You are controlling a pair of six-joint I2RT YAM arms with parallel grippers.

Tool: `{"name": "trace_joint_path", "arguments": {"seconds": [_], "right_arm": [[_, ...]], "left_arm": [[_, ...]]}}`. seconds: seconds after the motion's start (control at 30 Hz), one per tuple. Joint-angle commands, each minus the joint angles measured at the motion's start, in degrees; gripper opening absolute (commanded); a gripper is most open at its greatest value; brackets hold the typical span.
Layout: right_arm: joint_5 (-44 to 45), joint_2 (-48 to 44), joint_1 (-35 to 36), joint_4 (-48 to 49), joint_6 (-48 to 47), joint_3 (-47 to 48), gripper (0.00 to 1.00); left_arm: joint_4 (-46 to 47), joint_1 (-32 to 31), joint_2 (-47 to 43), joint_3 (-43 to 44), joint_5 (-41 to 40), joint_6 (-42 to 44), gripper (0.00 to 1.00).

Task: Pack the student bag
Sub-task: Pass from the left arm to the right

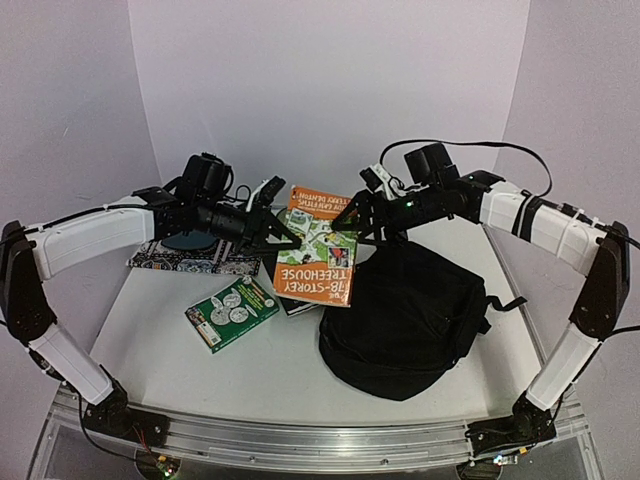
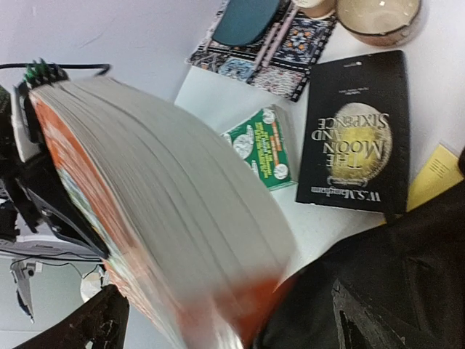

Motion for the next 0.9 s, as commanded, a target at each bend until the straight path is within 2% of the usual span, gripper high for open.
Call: {"name": "trace_joint_path", "arguments": {"seconds": [0.0,0.17,0.37,0.43,0.53,0.63,0.73,0.8,0.87], "right_arm": [[-4.48,-0.35,-0.57,1.99,0.47,1.7,0.98],[-8.89,0.32,-0.68,6.55,3.3,1.62,0.95],[-13.69,0.55,-0.68,13.13,6.68,0.7,0.79],[-14.76,0.27,-0.68,13.94,6.91,0.28,0.7],[-16.25,-0.35,-0.63,15.25,7.36,-0.39,0.5],[-17.09,-0.74,-0.68,16.38,8.32,-1.0,0.25],[-17.34,-1.13,-0.68,17.54,9.59,-1.41,0.05],[-16.2,-1.65,-0.64,18.26,10.49,-1.91,0.0],[-14.13,-2.26,-0.68,19.13,11.72,-2.33,0.0]], "left_arm": [[4.02,-0.28,-1.09,5.07,3.58,2.77,0.0],[3.96,-1.87,0.08,6.21,5.45,3.91,0.0],[3.97,-2.89,0.82,7.46,5.65,5.08,0.0],[3.96,-2.91,0.93,7.41,5.49,5.1,0.0],[3.99,-2.75,0.82,6.76,4.59,4.98,0.0],[3.9,-2.01,0.38,5.78,3.71,4.4,0.02],[3.87,-1.38,-0.38,4.74,2.29,3.79,0.1],[3.87,-1.0,-1.16,3.81,0.94,3.09,0.21],[3.87,-0.57,-2.22,2.71,-1.46,1.79,0.34]]}}
